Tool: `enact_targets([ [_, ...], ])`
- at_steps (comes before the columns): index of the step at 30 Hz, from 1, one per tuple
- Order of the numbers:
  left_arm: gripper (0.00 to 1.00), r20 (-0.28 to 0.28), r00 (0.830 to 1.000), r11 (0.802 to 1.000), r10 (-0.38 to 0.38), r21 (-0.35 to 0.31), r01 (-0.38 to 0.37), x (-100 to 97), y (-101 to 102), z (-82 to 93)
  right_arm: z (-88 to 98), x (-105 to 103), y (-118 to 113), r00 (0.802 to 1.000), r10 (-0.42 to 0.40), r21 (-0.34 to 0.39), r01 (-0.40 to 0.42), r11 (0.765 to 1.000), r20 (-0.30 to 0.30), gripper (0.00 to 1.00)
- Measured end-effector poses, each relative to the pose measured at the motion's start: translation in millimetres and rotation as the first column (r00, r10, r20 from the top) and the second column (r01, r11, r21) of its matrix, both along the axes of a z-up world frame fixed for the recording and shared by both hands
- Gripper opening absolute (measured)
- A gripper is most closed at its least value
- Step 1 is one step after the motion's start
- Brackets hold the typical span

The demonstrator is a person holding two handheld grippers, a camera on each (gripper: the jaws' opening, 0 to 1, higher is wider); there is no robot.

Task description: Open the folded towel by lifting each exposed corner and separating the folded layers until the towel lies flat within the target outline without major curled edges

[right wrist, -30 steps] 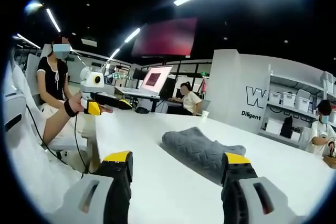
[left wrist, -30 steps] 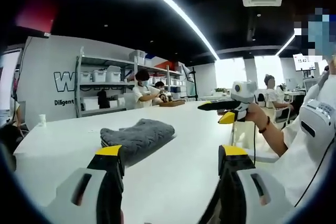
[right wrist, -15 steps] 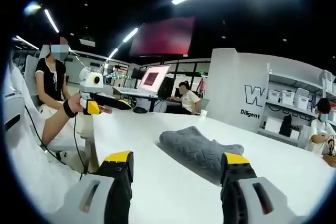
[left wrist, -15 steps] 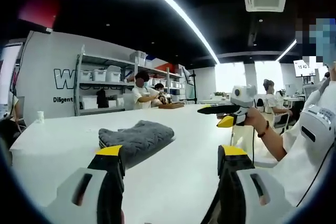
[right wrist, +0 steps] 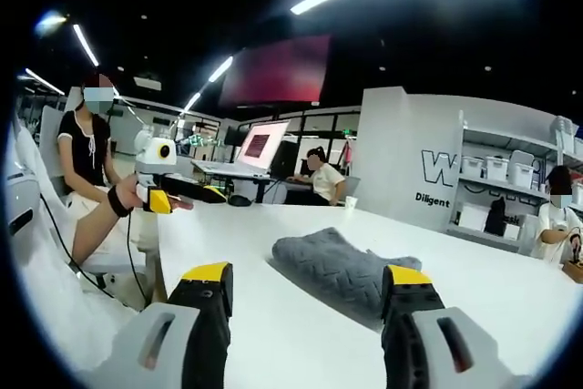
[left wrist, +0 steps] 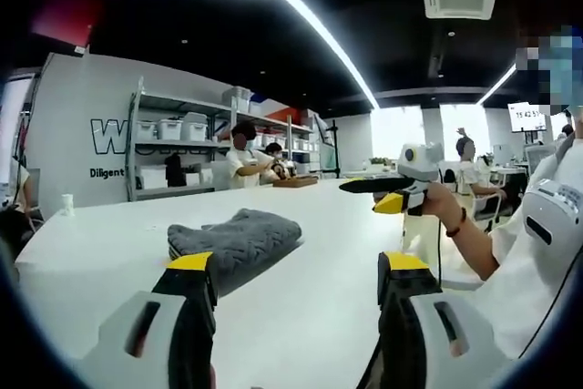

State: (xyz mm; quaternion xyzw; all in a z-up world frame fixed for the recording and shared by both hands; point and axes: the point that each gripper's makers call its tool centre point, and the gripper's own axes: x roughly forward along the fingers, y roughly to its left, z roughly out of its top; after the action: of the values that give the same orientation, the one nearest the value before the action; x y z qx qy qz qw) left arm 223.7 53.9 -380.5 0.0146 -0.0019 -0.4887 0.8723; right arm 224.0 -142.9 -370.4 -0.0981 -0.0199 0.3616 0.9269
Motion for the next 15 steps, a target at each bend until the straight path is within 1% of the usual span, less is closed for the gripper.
enact_targets([
  [2, 0.70, 0.002, 1.000, 1.000, -0.001, 0.007, 0.001, 1.7, -1, -1.1, 0.9, 1, -1, 1.000, 0.001, 0.006, -0.001, 1.000, 0.001, 0.64],
  [5, 0.70, -0.022, 0.999, 0.999, -0.031, -0.021, 0.031, 2.2, -6, -1.6, 3.2, 3, -3, 1.000, -0.007, 0.013, 0.007, 1.000, 0.005, 0.64],
  [8, 0.70, -0.012, 0.999, 0.999, -0.033, -0.012, 0.033, 1.3, -10, -1.9, 5.4, 2, -2, 1.000, -0.001, 0.024, 0.001, 1.000, 0.005, 0.64],
  [11, 0.70, -0.021, 0.999, 0.998, -0.050, -0.024, 0.050, -0.3, -12, -1.3, 6.1, 2, -1, 1.000, 0.004, 0.030, -0.004, 1.000, 0.005, 0.64],
  [13, 0.70, -0.016, 0.999, 0.999, -0.030, -0.018, 0.030, 2.8, -11, -1.8, 4.2, 4, -1, 1.000, -0.005, 0.014, 0.005, 1.000, 0.003, 0.64],
  [15, 0.70, -0.015, 1.000, 1.000, -0.019, -0.010, 0.019, 4.9, -10, -2.6, 3.5, 5, 0, 1.000, -0.004, 0.013, 0.004, 1.000, 0.001, 0.64],
])
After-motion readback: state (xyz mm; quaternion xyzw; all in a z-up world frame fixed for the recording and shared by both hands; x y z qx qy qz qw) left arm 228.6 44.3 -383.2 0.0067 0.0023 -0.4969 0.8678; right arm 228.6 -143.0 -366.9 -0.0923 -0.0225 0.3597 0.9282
